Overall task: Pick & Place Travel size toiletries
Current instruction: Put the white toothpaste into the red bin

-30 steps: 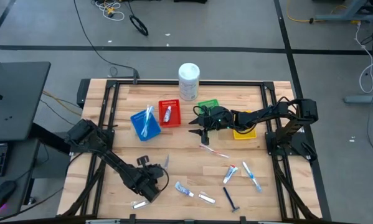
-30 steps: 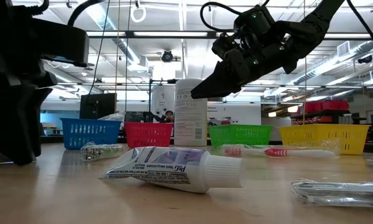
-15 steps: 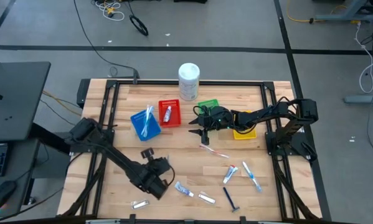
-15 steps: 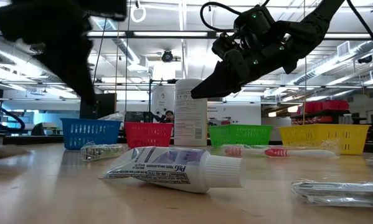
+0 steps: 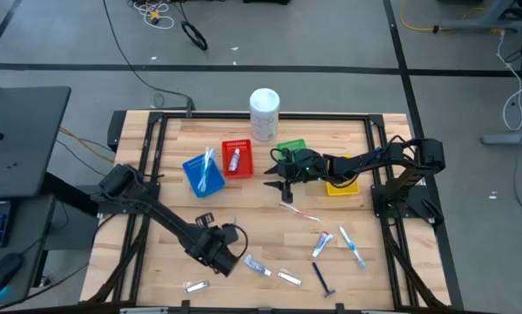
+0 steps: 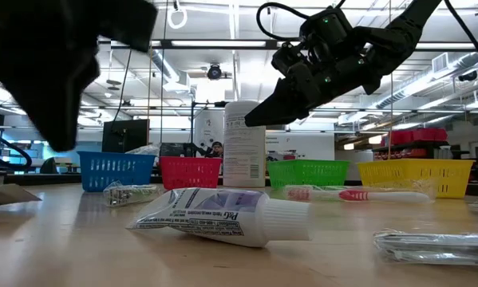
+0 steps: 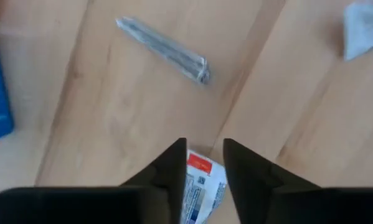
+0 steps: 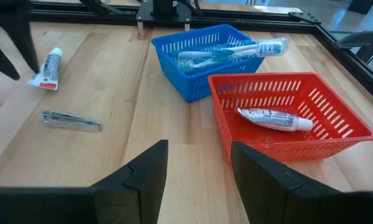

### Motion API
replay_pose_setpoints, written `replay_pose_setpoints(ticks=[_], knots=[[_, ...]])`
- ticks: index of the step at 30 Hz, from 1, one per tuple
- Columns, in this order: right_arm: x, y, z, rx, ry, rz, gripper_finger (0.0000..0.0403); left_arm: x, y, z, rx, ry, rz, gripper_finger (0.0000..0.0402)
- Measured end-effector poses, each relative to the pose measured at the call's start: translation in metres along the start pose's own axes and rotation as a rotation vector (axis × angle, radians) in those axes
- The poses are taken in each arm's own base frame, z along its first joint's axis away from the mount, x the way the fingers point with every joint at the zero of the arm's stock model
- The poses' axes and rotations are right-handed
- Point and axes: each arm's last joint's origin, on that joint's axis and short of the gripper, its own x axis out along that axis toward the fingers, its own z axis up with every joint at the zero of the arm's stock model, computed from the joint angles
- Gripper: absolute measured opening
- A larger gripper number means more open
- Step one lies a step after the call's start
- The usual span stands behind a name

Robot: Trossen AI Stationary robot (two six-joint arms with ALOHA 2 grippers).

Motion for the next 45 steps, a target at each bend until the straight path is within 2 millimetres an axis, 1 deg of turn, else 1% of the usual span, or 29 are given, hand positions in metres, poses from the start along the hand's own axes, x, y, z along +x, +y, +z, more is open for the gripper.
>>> replay_pose_setpoints(ticks=[4,8,14,16,18,22,24,27,30,37,40,42,45], knots=[[0.0,0.0,0.0,0.0,0.001,0.0,0.0186,0.015,-0.007,-0.015,-0.002,0.027,-0.077,0.0164],[0.0,0.0,0.0,0.001,0.003,0.0,0.0186,0.014,-0.014,-0.026,0.032,-0.012,-0.083,0.0184],[0.0,0.0,0.0,0.0,0.0,0.0,0.0186,0.01,-0.01,-0.041,0.082,-0.047,0.048,0.0187],[0.0,0.0,0.0,0.0,0.0,0.0,0.0186,0.012,-0.011,-0.044,0.09,-0.067,0.051,0.0187],[0.0,0.0,0.0,0.0,0.0,0.0,0.0186,0.016,-0.01,-0.047,0.093,-0.068,0.045,0.0187],[0.0,0.0,0.0,0.0,0.0,0.0,0.0186,0.032,-0.008,-0.054,0.082,-0.063,0.003,0.0187],[0.0,0.0,0.0,0.0,0.0,0.0,0.0186,0.035,-0.005,-0.055,0.067,-0.086,0.015,0.0186],[0.0,0.0,0.0,0.0,0.0,0.0,0.0186,0.035,-0.004,-0.056,0.081,-0.102,0.041,0.0173],[0.0,0.0,0.0,0.0,0.0,0.0,0.0186,0.036,-0.003,-0.055,0.114,-0.102,0.05,0.0146],[0.0,0.0,0.0,-0.003,-0.001,0.0,0.0186,0.038,-0.001,-0.055,0.118,-0.115,0.076,0.0048],[0.0,0.0,0.0,-0.003,0.0,0.0,0.0186,0.038,0.001,-0.053,0.113,-0.131,0.098,0.0013],[0.0,0.0,0.0,-0.003,0.0,0.0,0.0186,0.035,-0.001,-0.049,0.129,-0.162,0.106,0.0009],[0.0,0.0,0.0,-0.003,-0.001,0.0,0.0186,0.025,0.001,-0.039,0.142,-0.25,0.155,0.0012]])
